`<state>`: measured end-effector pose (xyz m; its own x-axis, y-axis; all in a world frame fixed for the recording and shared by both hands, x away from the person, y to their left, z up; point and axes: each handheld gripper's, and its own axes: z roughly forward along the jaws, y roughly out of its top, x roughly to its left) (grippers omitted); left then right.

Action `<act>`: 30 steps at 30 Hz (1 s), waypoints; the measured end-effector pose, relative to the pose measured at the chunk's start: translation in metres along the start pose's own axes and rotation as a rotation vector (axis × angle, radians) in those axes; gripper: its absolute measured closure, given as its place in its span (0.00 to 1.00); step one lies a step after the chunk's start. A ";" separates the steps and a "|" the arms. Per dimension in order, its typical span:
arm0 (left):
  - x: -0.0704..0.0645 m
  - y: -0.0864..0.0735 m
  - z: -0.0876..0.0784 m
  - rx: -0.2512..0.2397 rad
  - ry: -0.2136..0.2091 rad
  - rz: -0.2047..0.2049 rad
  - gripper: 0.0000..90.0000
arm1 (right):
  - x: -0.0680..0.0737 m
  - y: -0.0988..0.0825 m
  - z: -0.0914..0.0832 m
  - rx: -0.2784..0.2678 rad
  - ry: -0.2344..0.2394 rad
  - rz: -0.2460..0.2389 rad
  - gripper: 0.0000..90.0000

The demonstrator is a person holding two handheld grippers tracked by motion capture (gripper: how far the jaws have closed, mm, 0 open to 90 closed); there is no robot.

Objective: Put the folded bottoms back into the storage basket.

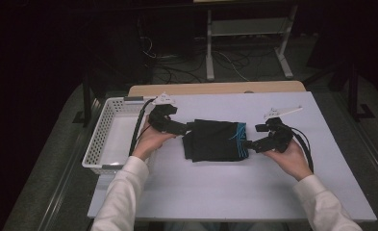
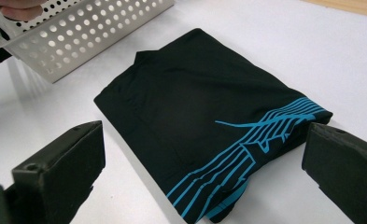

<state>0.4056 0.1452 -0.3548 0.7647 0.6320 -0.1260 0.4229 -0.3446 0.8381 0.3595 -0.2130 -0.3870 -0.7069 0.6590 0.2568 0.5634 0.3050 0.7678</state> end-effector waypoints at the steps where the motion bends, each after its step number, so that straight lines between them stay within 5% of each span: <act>1: 0.000 0.001 0.002 0.003 -0.004 -0.003 0.00 | -0.001 0.000 0.001 0.004 0.000 -0.001 0.00; 15: 0.005 0.003 0.029 0.045 -0.022 -0.032 0.00 | -0.009 -0.004 0.014 0.046 -0.014 0.028 0.00; 30: 0.013 -0.005 0.055 0.127 0.016 -0.070 0.00 | -0.021 -0.018 0.021 0.061 -0.019 0.080 0.00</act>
<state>0.4402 0.1171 -0.3895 0.7238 0.6683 -0.1719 0.5336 -0.3840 0.7536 0.3734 -0.2180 -0.4189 -0.6510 0.6955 0.3041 0.6427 0.2919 0.7083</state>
